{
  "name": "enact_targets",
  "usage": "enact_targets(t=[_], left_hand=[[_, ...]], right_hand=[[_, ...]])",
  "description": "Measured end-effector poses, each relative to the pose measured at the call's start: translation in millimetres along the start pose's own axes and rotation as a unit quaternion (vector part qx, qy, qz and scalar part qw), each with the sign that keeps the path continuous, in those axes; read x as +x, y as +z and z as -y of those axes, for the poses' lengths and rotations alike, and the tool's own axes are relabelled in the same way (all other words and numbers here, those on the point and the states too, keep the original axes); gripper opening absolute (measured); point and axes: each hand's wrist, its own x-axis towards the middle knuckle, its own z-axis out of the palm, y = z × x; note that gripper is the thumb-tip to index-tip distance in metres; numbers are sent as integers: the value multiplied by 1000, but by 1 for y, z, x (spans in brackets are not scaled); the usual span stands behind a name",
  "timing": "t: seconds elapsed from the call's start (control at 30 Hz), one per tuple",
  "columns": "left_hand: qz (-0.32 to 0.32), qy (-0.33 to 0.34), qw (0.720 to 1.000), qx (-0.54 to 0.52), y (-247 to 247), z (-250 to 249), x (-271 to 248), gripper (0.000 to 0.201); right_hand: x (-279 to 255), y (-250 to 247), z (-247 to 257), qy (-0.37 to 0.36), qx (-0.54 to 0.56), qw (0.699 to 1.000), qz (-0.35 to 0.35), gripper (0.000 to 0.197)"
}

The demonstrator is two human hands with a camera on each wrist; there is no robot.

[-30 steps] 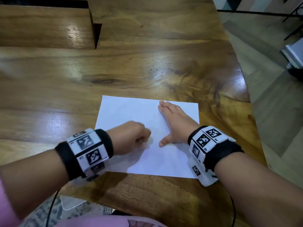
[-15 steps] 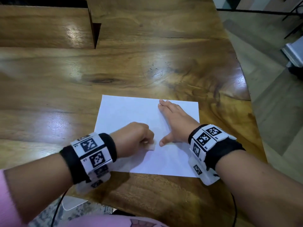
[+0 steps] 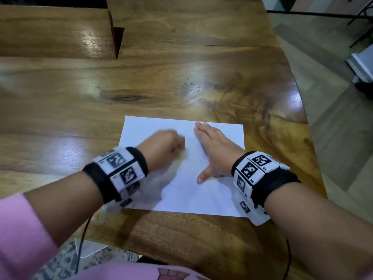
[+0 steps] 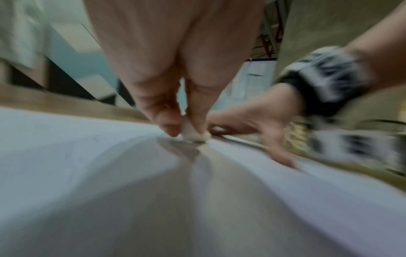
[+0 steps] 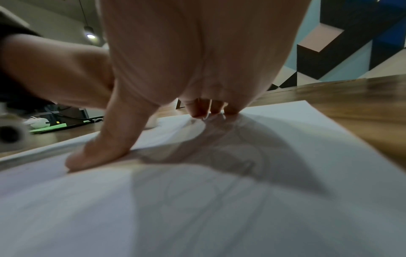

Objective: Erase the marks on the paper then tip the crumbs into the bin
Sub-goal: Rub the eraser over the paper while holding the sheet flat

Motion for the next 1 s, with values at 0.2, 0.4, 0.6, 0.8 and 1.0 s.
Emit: enact_targets(t=[0.2,0.4,0.6,0.8,1.0], left_hand=[[30,-5,999,-13,2,-1,-8,16],[47,14,999,-9,2,-10,-11,6],[82,37,996,-3,8,-18,-16,6],[54,31,998,-17,11,-16,-18,8],[175,103,979,26,17,-12,-45,9]], right_hand=[[0,0,0,1,1,1000,3,134],[0,-2,2,-1,2,1000,5,133],[0,-1,1,4,12,1000,6,134],[0,0,1,0,10,1000,5,133],[-1,0,0,-1,12,1000,1,133]])
